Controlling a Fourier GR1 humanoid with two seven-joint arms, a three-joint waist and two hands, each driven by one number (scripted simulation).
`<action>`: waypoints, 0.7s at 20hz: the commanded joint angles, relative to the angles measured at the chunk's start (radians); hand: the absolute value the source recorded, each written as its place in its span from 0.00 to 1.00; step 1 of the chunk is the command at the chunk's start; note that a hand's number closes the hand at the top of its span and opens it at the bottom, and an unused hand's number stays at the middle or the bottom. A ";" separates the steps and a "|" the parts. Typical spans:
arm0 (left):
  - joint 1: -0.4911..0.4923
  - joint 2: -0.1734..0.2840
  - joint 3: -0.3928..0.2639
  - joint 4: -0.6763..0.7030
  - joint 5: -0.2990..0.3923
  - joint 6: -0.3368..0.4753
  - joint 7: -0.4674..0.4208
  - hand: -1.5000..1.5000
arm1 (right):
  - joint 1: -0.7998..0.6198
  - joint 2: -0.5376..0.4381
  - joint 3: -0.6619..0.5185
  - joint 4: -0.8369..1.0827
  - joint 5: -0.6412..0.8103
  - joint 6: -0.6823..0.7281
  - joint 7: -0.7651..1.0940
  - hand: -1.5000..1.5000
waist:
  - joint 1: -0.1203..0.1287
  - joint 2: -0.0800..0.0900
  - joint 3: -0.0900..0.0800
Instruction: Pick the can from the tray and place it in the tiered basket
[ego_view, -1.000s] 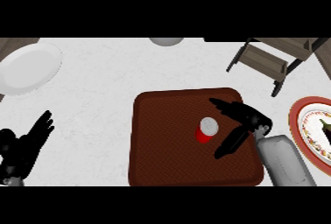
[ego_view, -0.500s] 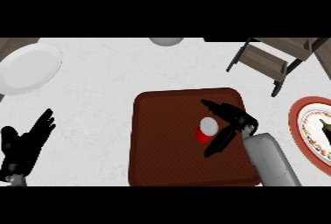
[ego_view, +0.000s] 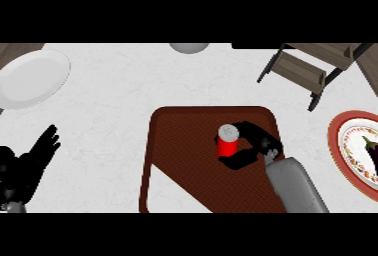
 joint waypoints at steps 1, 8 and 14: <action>0.000 -0.035 -0.004 0.014 -0.027 0.024 -0.016 0.50 | 0.041 0.005 -0.004 -0.038 0.014 -0.022 -0.052 1.00 | 0.002 0.007 0.007; -0.008 -0.018 0.019 0.040 -0.022 -0.012 -0.015 0.50 | 0.081 0.019 -0.034 -0.115 0.044 -0.134 -0.036 1.00 | 0.001 0.006 0.007; -0.023 -0.016 0.000 0.023 -0.024 -0.023 -0.002 0.50 | -0.204 0.047 -0.037 -0.172 0.262 -0.342 0.373 1.00 | 0.026 0.001 -0.002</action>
